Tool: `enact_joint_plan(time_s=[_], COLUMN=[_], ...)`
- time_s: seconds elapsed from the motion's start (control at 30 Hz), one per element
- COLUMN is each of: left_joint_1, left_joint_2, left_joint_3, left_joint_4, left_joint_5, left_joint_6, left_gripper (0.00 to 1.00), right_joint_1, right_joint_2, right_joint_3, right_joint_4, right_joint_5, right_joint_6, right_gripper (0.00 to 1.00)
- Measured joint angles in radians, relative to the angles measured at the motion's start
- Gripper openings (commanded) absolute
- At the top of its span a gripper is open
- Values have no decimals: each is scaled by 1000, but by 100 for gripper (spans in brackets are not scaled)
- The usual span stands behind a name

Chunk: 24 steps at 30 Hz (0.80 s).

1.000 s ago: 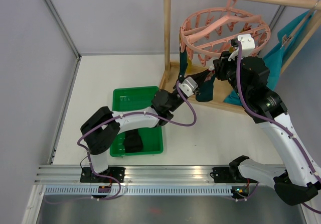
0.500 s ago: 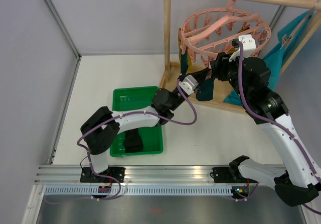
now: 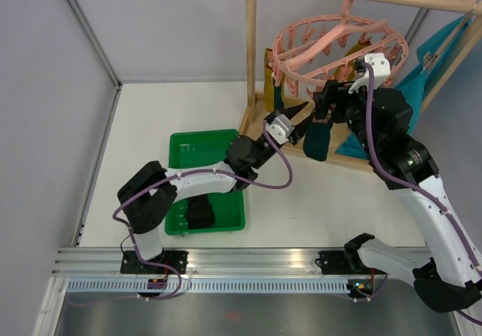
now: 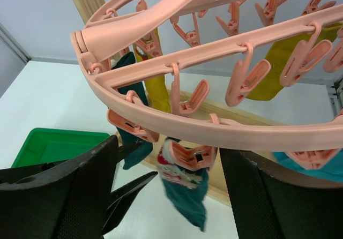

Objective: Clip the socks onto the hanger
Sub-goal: Clamp the sock onto the hanger, then reset both arms

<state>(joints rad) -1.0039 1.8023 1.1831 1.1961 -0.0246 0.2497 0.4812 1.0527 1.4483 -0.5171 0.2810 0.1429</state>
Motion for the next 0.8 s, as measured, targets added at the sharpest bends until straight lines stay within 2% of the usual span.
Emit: enact_joint_plan(time_s=[0.07,0.17,0.33,0.6,0.8], left_joint_1=[0,-1,-7,-8,-8], left_joint_2=[-16,-71,-212,-564,-810], left_joint_3=[-27,-97,-192,-211,-211], left_joint_4=[-5,-31,-142,-616,-970], left_joint_5=[-4,-22,-46,-127,-201], left_joint_6=[-13,-37,-83,-217,-300], left_gripper=[47,49,50,57,58], right_joint_1=[0,0,0,-1,-1], right_joint_2=[-6,-18,-59,-116,-231], right_joint_3=[0,-1,-11,-13,-106], right_joint_4=[-2,-13,-26,-68,-96], right_joint_5=[0,0,-5,-48,-141], right_joint_6=[5,12,22,44,83], right_gripper=[86,98,98,98,98])
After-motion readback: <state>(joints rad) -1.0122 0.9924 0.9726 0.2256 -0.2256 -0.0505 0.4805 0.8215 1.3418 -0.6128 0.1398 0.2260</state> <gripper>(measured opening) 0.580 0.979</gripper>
